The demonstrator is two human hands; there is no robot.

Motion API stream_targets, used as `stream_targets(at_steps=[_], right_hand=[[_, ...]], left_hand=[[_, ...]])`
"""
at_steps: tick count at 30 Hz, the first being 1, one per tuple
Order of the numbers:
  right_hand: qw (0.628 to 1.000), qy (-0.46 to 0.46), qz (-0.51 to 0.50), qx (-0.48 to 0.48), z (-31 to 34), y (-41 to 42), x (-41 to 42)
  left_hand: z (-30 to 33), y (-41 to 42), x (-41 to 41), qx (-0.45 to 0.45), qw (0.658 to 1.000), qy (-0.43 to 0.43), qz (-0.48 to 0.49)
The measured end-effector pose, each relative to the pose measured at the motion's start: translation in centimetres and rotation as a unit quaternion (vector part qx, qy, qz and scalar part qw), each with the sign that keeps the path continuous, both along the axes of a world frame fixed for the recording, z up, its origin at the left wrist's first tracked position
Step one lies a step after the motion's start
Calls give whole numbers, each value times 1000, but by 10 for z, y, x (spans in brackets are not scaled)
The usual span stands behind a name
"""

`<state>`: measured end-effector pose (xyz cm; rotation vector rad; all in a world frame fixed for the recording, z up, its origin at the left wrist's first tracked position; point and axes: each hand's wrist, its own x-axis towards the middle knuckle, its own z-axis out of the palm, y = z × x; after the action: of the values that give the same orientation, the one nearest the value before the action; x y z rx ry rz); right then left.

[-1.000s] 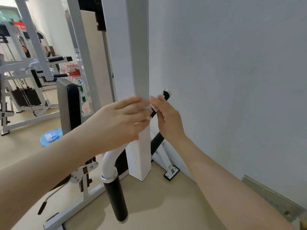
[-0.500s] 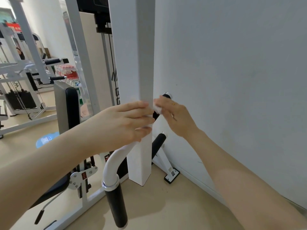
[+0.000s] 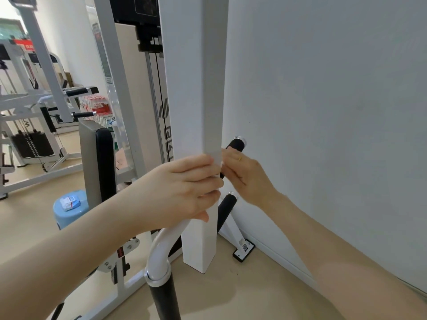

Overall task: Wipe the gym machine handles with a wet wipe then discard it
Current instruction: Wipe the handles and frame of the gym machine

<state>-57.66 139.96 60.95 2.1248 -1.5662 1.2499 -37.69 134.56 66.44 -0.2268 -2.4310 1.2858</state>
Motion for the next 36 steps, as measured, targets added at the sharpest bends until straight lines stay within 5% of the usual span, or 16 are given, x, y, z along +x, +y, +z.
stream_targets(at_steps=[4,9,12,14,17,18,20,24,28,32,36], right_hand=[[980,-75,-184,-19,4,-19,-23],[994,27,2,-103,-17,6,11],[983,43,-80,-159,-21,11,-10],[956,-152,-214,-134,-21,14,-17],[779,-580,-233,-45,-11,9,-25],[725,-654,-214,-26,-7,5,-27],[682,-713,-160,13,2,-7,-22],[684,-728,-35,38,8,-7,13],[688,-724,-24,33,0,4,29],[653,-757,-40,-6,11,-14,27],[716,-698,-2,-3,-9,-3,45]], left_hand=[[2,0,-2,-8,1000,1,-1],[-1,-1,0,-4,1000,4,-2],[-1,-2,-2,-1,1000,2,-1],[-2,-3,-2,7,1000,5,-6],[0,-4,-2,11,1000,6,-10],[0,-3,-2,8,1000,8,-9],[-1,-4,-2,7,1000,7,-5],[-2,-4,-1,21,1000,9,-4],[-3,-7,-1,15,1000,11,-4],[-2,-10,-2,18,1000,11,-2],[-3,-14,1,7,1000,11,3]])
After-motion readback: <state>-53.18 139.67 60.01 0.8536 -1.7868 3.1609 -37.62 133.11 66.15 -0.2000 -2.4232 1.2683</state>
